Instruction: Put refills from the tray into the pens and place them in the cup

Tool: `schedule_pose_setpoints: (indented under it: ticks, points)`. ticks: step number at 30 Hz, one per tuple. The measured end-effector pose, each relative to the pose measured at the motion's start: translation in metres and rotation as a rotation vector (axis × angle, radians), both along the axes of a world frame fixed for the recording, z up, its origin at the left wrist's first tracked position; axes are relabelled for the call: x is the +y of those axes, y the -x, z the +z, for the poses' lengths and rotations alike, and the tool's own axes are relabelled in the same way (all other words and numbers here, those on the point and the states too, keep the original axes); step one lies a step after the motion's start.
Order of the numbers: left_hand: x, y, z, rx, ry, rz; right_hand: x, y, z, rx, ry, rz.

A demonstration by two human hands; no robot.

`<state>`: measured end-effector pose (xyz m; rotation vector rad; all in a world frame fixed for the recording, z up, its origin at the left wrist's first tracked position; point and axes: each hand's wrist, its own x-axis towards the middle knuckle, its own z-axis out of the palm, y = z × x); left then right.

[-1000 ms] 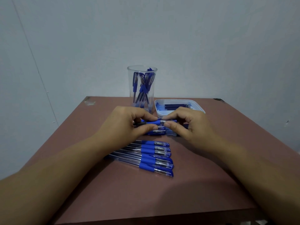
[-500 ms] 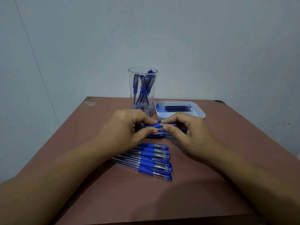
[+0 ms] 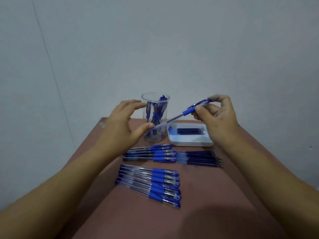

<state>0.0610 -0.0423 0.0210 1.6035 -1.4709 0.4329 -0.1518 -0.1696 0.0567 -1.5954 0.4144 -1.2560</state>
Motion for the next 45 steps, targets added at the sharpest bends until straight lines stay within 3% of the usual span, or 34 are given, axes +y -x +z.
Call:
schedule_pose_setpoints:
  ticks: [4, 9, 22, 28, 39, 41, 45]
  points:
    - [-0.012, -0.022, 0.015, -0.181, -0.118, 0.090, -0.017, -0.005, 0.040, -0.082, 0.074, -0.068]
    - [-0.032, -0.032, 0.009, -0.164, -0.202, 0.038, -0.041, -0.030, 0.051, -0.057, 0.123, -0.148]
    - [-0.057, -0.038, -0.008, -0.222, -0.160, 0.032, -0.057, -0.095, 0.023, 0.366, 0.413, -0.136]
    - [-0.057, -0.039, -0.008, -0.220, -0.153, 0.025, -0.062, -0.098, 0.010, 0.608, 0.656, -0.148]
    - [-0.021, -0.004, 0.003, -0.197, -0.209, 0.110, -0.026, -0.034, -0.012, 0.693, 0.737, -0.056]
    - [-0.003, 0.013, 0.001, -0.182, -0.283, 0.050, -0.019, -0.017, -0.026, 0.762, 0.747, -0.020]
    - [0.025, 0.033, -0.015, -0.144, -0.614, -0.108, -0.013, -0.002, -0.052, 0.909, 0.734, 0.057]
